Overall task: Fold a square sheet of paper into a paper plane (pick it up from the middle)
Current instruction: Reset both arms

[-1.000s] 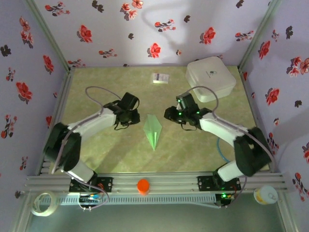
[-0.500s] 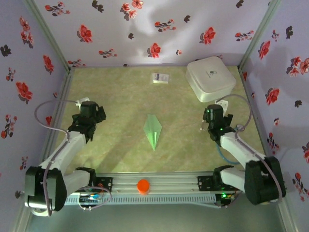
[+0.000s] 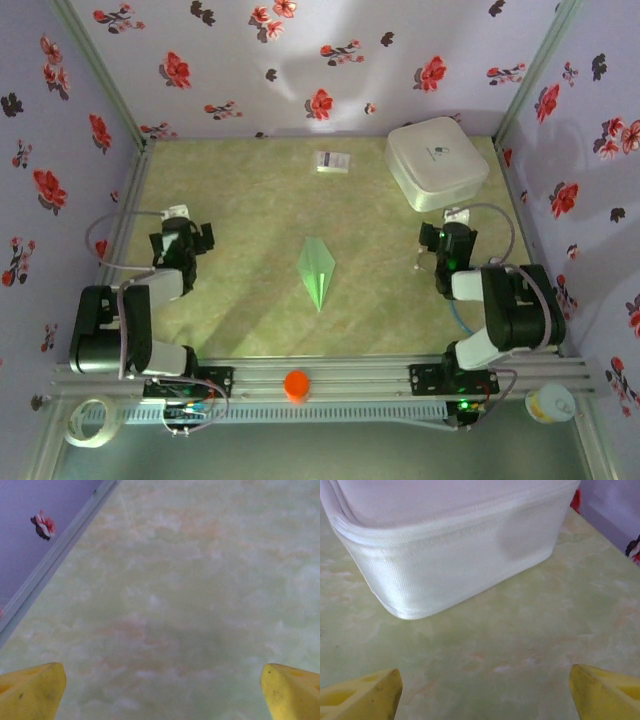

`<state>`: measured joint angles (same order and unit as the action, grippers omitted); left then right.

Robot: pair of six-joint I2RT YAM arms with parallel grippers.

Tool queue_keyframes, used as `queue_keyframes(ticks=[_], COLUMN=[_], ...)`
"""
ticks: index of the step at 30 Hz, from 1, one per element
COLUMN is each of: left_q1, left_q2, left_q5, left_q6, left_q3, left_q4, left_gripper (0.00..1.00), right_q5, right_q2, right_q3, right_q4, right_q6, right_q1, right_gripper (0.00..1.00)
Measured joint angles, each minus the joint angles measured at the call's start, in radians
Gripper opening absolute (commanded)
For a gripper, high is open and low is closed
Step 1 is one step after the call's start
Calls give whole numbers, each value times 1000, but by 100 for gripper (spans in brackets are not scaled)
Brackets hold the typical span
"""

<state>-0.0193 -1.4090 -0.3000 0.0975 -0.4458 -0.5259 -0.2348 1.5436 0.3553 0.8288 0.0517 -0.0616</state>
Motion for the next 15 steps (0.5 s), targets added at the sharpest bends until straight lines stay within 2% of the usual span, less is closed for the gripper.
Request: queue_keyframes(ticks=[1, 2, 3, 8, 15], left_q1=[17, 33, 45, 52, 45], left_q2=[-14, -32, -51, -126, -129], left_q5=[22, 44, 73, 172, 190], left_q6=[0, 0, -1, -12, -20], left_q3=[5, 6, 6, 53, 62], left_q4=[-39, -69, -100, -254, -325], left_gripper=[100, 100, 100, 100, 100], right_q5=[14, 26, 28, 22, 22], right_q2=[15, 19, 19, 19, 19], right_q3=[-6, -8, -6, 14, 15], right_q4=[8, 0, 3, 24, 27], right_q6=[-1, 0, 4, 24, 27], right_q1=[5, 8, 10, 30, 31], right_gripper=[87, 96, 99, 99, 99])
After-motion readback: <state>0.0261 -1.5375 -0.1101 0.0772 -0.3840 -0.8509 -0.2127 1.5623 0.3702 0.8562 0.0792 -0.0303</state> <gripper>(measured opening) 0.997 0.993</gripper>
